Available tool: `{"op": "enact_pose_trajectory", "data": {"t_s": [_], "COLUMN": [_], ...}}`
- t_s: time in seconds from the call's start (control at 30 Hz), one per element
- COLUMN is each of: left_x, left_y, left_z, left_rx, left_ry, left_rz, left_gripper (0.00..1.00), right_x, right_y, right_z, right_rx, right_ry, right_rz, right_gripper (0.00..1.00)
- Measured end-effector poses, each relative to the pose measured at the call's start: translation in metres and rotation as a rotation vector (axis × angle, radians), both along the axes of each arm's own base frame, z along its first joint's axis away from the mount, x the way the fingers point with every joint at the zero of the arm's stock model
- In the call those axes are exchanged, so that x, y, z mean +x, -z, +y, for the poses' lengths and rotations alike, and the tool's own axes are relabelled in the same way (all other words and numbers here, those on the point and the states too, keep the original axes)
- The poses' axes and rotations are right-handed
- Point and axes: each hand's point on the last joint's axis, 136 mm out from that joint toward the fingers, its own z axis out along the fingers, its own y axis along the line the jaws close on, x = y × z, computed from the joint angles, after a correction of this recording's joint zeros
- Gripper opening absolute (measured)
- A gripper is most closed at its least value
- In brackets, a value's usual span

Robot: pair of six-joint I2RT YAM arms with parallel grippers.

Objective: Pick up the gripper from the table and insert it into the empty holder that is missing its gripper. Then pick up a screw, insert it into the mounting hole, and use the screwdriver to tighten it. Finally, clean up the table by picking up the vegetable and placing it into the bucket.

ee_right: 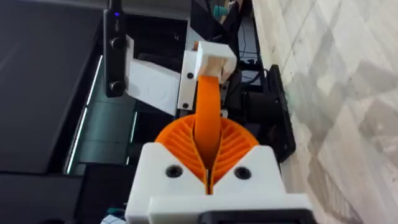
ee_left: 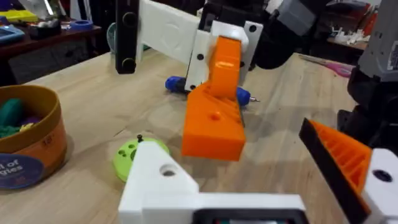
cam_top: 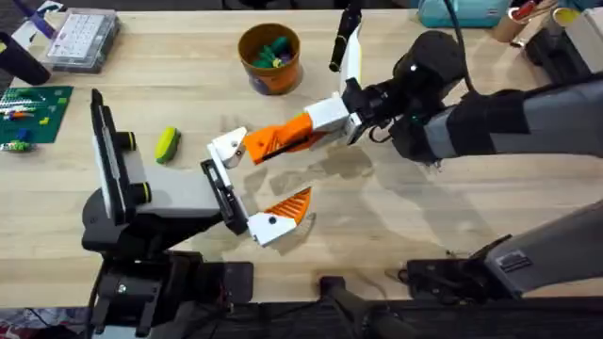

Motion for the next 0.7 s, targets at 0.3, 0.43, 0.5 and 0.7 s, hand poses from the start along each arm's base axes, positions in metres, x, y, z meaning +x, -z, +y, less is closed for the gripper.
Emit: {"op": "enact_pose_trajectory", "data": {"t_s": [0.3, 0.43, 0.5, 0.7], "left_x": [0.000, 0.000, 0.000, 0.000], "left_y": [0.000, 0.000, 0.000, 0.000], "left_z": [0.000, 0.000, 0.000, 0.000], "left_rx": [0.000, 0.000, 0.000, 0.000], "left_ry": [0.000, 0.000, 0.000, 0.000], "left_rz": [0.000, 0.000, 0.000, 0.000], "left_gripper": [0.986, 0.986, 0.986, 0.986], "right_x": [-0.001, -0.003, -0.003, -0.003], "right_y": [0.005, 0.008, 0.008, 0.016], "right_z": [0.002, 0.004, 0.004, 0.004], "right_rx": [-0.010, -0.013, -0.009, -0.025], "right_ry": [-0.003, -0.010, -0.011, -0.010], "right_rz": [0.012, 0.009, -0.002, 0.014], "right_gripper": [0.015, 0.015, 0.015, 0.015]}}
